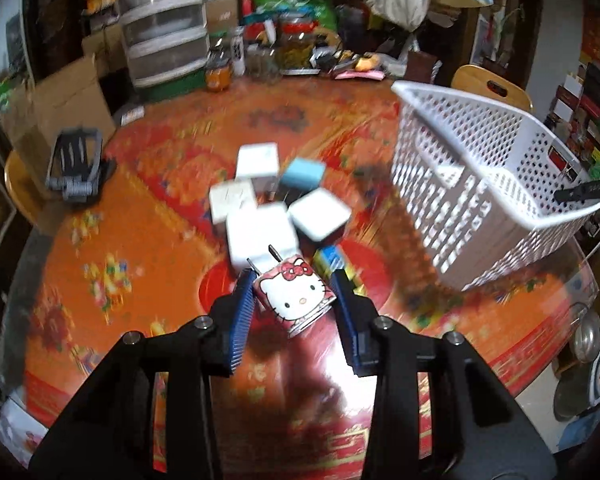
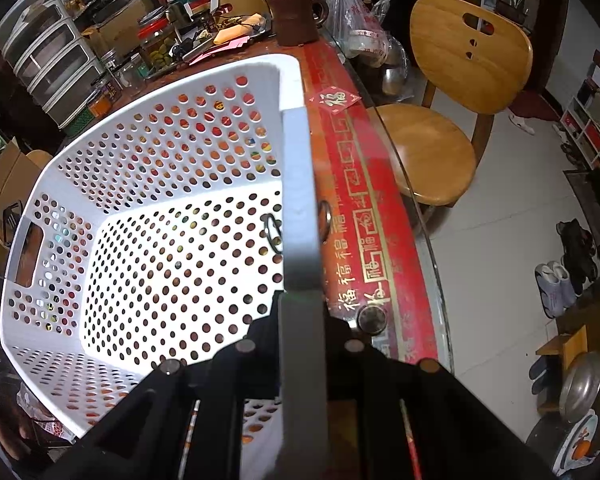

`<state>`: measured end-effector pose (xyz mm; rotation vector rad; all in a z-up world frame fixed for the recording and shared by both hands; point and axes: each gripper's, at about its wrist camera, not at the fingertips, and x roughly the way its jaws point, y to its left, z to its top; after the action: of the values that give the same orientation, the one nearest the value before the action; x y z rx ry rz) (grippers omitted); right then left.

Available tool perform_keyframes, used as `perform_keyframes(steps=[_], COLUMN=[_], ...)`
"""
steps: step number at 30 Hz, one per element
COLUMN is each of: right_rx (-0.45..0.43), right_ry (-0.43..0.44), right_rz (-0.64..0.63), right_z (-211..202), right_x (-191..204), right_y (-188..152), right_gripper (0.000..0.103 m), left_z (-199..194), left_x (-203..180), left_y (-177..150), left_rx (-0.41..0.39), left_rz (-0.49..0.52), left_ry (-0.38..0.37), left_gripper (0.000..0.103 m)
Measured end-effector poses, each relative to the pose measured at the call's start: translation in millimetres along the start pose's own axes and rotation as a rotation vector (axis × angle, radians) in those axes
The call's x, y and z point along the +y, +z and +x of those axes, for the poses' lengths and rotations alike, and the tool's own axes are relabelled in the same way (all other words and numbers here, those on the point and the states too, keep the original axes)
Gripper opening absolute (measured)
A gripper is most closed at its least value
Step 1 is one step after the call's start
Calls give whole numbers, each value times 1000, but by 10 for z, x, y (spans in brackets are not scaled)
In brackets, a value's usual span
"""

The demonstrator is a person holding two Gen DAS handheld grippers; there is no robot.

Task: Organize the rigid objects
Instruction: 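Close the left tool on the Hello Kitty adapter and lift it, then carry the Hello Kitty adapter into the basket and open the left tool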

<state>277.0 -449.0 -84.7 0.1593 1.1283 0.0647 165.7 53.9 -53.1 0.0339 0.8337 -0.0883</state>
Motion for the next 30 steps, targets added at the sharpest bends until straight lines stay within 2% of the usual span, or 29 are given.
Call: perform_keyframes(steps=[9,14,17,20,23,25,30], right_rx=[-3,-4,-4,-8,-8,-6,-5], right_ry=[9,14,14,13,13,11,5], right_rz=[4,6,7,10,13,13,11], right_z=[17,33,32,40,43,47,40], right_x=[-10,-26,-28,-30,-27,-21,1], right_y=[7,37,36,44,42,41,18], right_gripper=[11,11,11,11,11,10,10], left_z=[-228,-146,-55,156,441,667,1124], left_x=[-422,-712,-1001,-1342,-1640,-1804,-2048], left_y=[677,1003,1208,1384,1507,1577,1548], left_rx=[-45,-21,-4,52,118,186,306], left_rz=[100,151,218,289,356,394,470], left_ry=[-52,-76,-72,-81,-58,-52,-23], left_gripper=[36,36,36,36,36,36,36])
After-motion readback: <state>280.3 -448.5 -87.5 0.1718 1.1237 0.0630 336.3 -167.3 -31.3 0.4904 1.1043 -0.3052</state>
